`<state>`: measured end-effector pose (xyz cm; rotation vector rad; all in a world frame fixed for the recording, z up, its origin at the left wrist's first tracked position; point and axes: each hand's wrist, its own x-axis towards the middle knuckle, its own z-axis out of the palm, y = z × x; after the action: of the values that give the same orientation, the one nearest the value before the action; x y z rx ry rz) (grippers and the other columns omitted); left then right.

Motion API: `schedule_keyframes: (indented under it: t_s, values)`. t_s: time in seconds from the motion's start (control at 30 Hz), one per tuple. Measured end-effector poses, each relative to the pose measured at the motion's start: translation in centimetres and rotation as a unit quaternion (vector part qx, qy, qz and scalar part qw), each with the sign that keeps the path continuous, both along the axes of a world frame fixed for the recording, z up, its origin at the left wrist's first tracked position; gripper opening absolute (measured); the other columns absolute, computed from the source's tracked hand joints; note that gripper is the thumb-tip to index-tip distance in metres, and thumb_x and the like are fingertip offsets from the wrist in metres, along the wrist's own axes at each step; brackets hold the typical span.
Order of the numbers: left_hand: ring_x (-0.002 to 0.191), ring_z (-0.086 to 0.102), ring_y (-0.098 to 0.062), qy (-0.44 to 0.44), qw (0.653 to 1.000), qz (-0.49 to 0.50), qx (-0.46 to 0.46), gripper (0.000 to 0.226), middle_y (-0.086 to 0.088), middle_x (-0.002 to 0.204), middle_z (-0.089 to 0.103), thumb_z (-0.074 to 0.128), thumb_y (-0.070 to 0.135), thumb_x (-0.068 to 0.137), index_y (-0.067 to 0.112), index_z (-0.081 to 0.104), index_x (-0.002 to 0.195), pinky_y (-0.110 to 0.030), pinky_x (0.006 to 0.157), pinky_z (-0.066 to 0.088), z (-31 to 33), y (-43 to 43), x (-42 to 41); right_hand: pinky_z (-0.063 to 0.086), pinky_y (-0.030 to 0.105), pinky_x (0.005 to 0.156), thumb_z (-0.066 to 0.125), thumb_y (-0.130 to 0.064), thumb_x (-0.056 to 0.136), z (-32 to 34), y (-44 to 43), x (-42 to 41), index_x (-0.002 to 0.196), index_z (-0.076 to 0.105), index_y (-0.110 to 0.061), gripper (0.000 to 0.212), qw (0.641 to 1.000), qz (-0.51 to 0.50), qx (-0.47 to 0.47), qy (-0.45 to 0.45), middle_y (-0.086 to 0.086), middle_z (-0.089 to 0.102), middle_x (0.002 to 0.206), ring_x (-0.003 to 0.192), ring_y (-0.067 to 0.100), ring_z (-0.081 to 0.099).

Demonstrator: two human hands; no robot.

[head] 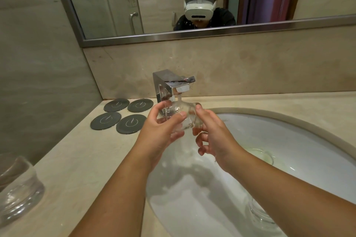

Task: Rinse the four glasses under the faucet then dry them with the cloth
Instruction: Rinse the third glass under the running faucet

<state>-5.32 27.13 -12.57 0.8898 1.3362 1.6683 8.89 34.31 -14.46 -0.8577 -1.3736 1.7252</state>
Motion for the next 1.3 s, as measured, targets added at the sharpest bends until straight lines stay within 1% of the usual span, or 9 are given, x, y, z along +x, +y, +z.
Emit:
schedule_keyframes:
  t_s: [0.1,0.23,0.4,0.47,0.57,0.7,1.07,1.2,1.3]
  values:
    - [0.099,0.078,-0.022,0.006,1.000,0.004,-0.005,0.048,-0.012,0.117,0.080,0.085,0.026,0.090,0.035,0.062,0.131,-0.034,0.086,0.064,-0.05,-0.04,-0.14,0.041,0.031,0.051,0.069,-0.056,0.095,-0.24,-0.03,-0.09,0.130,0.065,-0.038,0.040,1.000,0.024,0.002,-0.012,0.008,0.064,0.094,0.062,0.019,0.056]
    - [0.089,0.078,-0.016,-0.013,0.999,-0.031,-0.006,0.051,-0.002,0.108,0.082,0.084,0.030,0.085,0.037,0.060,0.129,-0.034,0.088,0.062,0.14,-0.16,-0.12,0.042,0.032,0.052,0.076,-0.054,0.091,-0.38,0.18,-0.04,0.129,0.065,-0.030,0.046,1.000,0.013,-0.022,0.016,0.007,0.062,0.085,0.059,0.019,0.054]
    - [0.113,0.076,-0.015,0.001,0.998,-0.063,-0.001,0.084,-0.004,0.132,0.072,0.089,0.028,0.078,0.045,0.047,0.149,-0.030,0.085,0.059,0.02,-0.22,0.00,0.041,0.030,0.050,0.077,-0.062,0.084,-0.33,0.22,0.00,0.117,0.068,-0.021,0.053,0.999,-0.015,-0.035,0.024,-0.001,0.053,0.064,0.052,0.016,0.048]
    - [0.116,0.074,-0.015,0.019,0.999,-0.051,0.002,0.076,-0.005,0.132,0.070,0.086,0.016,0.088,0.046,0.050,0.147,-0.033,0.091,0.060,-0.07,-0.21,0.01,0.041,0.030,0.051,0.075,-0.065,0.084,-0.36,0.17,0.04,0.116,0.069,-0.019,0.057,0.999,-0.022,-0.030,0.010,-0.002,0.052,0.061,0.050,0.015,0.046]
    - [0.114,0.075,-0.022,0.037,0.999,-0.015,0.002,0.062,-0.011,0.127,0.073,0.092,0.027,0.082,0.043,0.062,0.134,-0.036,0.086,0.063,-0.12,-0.01,-0.08,0.038,0.029,0.050,0.068,-0.073,0.085,-0.19,0.05,0.10,0.114,0.070,-0.017,0.062,1.000,-0.021,-0.018,-0.015,-0.003,0.055,0.063,0.050,0.015,0.045]
    - [0.112,0.076,-0.028,0.027,1.000,0.007,0.003,0.050,-0.012,0.125,0.075,0.088,0.033,0.085,0.035,0.065,0.129,-0.036,0.082,0.065,0.04,0.05,-0.03,0.040,0.030,0.050,0.063,-0.074,0.089,0.06,-0.01,0.13,0.115,0.073,-0.030,0.053,1.000,-0.012,-0.002,-0.024,0.004,0.066,0.087,0.058,0.018,0.053]
    - [0.135,0.063,-0.019,0.032,0.998,-0.059,0.008,0.090,-0.006,0.144,0.065,0.096,0.041,0.067,0.052,0.053,0.145,-0.031,0.094,0.061,-0.71,0.42,-0.24,0.040,0.030,0.051,0.064,-0.072,0.089,-0.03,0.19,0.19,0.105,0.072,-0.016,0.059,0.998,-0.047,-0.040,0.007,0.001,0.060,0.070,0.051,0.016,0.046]
    - [0.120,0.073,-0.020,0.042,0.999,-0.025,0.016,0.073,-0.010,0.133,0.072,0.093,0.039,0.072,0.044,0.061,0.137,-0.036,0.093,0.062,-0.52,0.47,-0.13,0.038,0.030,0.052,0.057,-0.078,0.090,0.12,0.16,0.14,0.115,0.070,-0.006,0.077,0.999,-0.038,-0.039,-0.007,0.000,0.057,0.068,0.049,0.016,0.044]
    - [0.113,0.077,-0.022,0.030,0.999,0.003,0.014,0.076,-0.008,0.124,0.077,0.096,0.042,0.071,0.036,0.058,0.137,-0.033,0.088,0.064,-0.31,0.44,-0.03,0.038,0.030,0.053,0.058,-0.074,0.093,0.29,0.07,0.18,0.112,0.072,-0.022,0.057,0.999,-0.002,-0.043,0.008,0.001,0.056,0.072,0.049,0.015,0.044]
